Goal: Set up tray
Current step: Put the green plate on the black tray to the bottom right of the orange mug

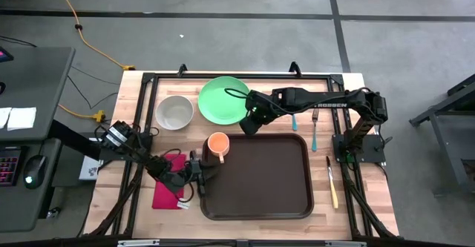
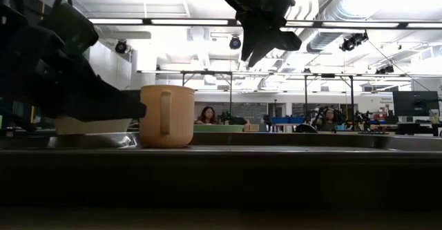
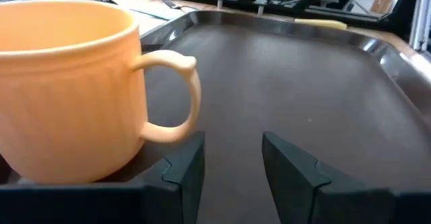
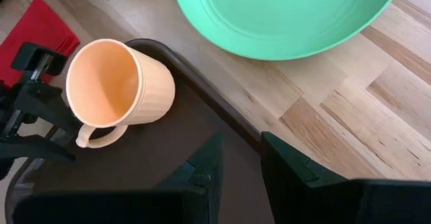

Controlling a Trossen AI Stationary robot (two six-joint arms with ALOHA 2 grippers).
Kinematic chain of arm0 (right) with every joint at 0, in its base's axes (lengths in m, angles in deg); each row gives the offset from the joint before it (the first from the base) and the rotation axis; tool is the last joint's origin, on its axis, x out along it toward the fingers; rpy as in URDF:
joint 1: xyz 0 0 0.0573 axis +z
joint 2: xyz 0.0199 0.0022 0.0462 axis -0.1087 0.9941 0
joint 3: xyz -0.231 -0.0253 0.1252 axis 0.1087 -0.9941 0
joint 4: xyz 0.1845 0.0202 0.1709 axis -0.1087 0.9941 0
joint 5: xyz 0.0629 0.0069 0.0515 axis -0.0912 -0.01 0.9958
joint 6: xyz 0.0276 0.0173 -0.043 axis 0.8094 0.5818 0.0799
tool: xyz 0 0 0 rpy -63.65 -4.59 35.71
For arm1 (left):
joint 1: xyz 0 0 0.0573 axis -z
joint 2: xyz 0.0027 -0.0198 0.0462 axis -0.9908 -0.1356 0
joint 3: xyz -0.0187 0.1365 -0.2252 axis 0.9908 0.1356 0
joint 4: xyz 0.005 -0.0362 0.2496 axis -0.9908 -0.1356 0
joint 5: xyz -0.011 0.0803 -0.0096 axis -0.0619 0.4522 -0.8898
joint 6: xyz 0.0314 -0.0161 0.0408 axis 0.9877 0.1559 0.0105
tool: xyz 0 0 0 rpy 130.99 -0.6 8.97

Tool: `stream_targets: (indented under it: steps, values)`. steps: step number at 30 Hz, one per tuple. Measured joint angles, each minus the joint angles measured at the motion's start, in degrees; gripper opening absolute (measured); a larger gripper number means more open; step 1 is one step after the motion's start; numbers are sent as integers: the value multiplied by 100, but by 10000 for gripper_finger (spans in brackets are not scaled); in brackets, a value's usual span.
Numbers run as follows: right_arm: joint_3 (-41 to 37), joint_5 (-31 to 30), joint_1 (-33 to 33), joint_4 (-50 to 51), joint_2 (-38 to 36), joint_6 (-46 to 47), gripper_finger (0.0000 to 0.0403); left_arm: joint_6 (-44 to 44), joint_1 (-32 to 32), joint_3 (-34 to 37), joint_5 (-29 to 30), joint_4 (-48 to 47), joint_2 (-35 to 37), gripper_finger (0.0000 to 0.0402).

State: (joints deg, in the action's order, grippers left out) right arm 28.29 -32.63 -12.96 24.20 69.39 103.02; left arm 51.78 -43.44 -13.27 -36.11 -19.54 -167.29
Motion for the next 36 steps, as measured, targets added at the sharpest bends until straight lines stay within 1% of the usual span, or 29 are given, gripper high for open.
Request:
stream_targets:
  steps: [7, 10, 13, 18, 25, 30, 36]
  values:
    - [0, 26, 0, -1, 0, -67, 78, -4, 112, 0, 55, 253, 8, 179]
    - [0, 50, 0, 0, 0, -101, 78, 7, 184, 0, 57, 261, 151, 179]
    - [0, 63, 0, 0, 0, -170, 78, 206, 301, 0, 119, 197, 414, 179]
    - [0, 82, 0, 0, 0, -252, 78, 570, 450, -2, 408, 105, 840, 179]
    - [0, 87, 0, -2, 0, -358, 78, 865, 438, -7, 510, -81, 1383, 179]
    - [0, 85, 0, -4, 0, -513, 78, 1310, 438, -7, 614, -170, 1839, 179]
    - [0, 54, -98, -28, 0, -801, 78, 1715, 438, -4, 829, -600, 2506, 179]
